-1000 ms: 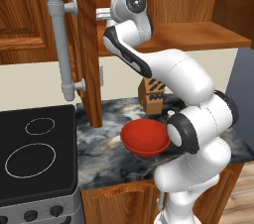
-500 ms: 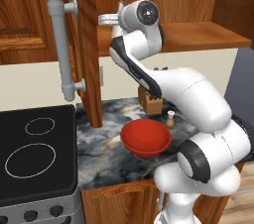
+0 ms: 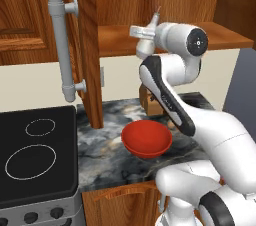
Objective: Retrieve the bottle and the shaker from the cabinet and place them next to the mixing bowl on the counter. Then add garlic from the fridge to the mixing bowl.
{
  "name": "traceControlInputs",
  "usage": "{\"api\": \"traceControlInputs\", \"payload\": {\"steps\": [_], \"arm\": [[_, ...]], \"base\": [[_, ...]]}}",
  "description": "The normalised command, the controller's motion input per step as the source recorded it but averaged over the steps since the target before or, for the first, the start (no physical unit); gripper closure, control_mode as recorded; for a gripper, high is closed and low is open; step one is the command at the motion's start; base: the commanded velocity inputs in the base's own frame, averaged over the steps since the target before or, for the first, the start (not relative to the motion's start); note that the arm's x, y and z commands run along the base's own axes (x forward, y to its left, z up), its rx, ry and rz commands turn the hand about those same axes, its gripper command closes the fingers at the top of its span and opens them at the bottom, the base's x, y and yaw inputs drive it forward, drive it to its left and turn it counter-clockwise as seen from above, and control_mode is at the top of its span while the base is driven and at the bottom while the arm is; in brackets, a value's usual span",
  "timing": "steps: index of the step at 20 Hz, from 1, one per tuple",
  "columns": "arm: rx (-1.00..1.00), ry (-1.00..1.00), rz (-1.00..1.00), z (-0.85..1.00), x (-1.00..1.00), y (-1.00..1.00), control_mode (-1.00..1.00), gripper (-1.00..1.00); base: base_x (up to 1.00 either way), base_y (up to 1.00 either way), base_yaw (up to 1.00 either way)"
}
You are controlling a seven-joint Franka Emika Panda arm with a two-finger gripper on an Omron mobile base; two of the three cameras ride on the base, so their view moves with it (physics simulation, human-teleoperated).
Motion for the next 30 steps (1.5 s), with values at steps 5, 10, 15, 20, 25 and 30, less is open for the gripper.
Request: {"api": "traceControlInputs", "payload": {"steps": [5,10,15,20,25,30], "arm": [[0.08,0.00,0.02,-0.26,-0.72,-0.72,-1.00,1.00],[0.04,0.01,0.04,-0.32,-0.38,-0.75,-1.00,1.00],[0.00,0.09,0.05,-0.35,-0.16,-0.65,-1.00,1.00],[0.00,0.08,0.11,-0.48,-0.07,-0.49,-1.00,1.00],[0.00,0.02,0.20,-0.48,0.00,-0.32,-1.00,1.00],[-0.01,-0.02,0.17,-0.57,0.00,-0.21,-1.00,1.00]], "base": [[0.00,0.00,0.00],[0.00,0.00,0.00],[0.00,0.00,0.00],[0.00,0.00,0.00],[0.00,0.00,0.00],[0.00,0.00,0.00]]}}
